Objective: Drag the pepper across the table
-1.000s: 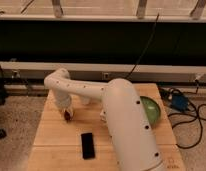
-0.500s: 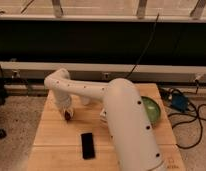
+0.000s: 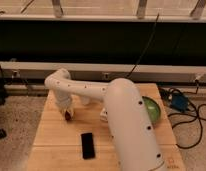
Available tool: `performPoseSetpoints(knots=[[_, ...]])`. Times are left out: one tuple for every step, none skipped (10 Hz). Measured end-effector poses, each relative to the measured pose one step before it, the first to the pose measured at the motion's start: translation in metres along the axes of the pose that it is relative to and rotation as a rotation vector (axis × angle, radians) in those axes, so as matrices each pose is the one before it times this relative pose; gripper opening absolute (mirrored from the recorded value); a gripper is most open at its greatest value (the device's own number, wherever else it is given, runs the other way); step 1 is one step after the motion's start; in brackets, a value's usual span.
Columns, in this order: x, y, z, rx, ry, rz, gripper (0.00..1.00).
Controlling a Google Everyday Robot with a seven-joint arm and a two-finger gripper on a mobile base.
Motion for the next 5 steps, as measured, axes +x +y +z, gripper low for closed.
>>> performPoseSetpoints(knots=[[-0.00033, 0.00143, 0.00000, -0.00061, 0.00130, 0.00238, 0.00], [-0.00061, 0.00077, 0.00027, -0.00027, 0.00026, 0.00117, 0.00], [-0.00001, 0.00050, -0.00041, 0.00056, 0.00129, 0.00196, 0.00], [-0.00055, -0.00001, 0.00049, -0.00032, 0.00066, 0.00184, 0.00], [-0.00069, -0.00073, -0.00034, 0.00101, 0.00133, 0.00101, 0.00]])
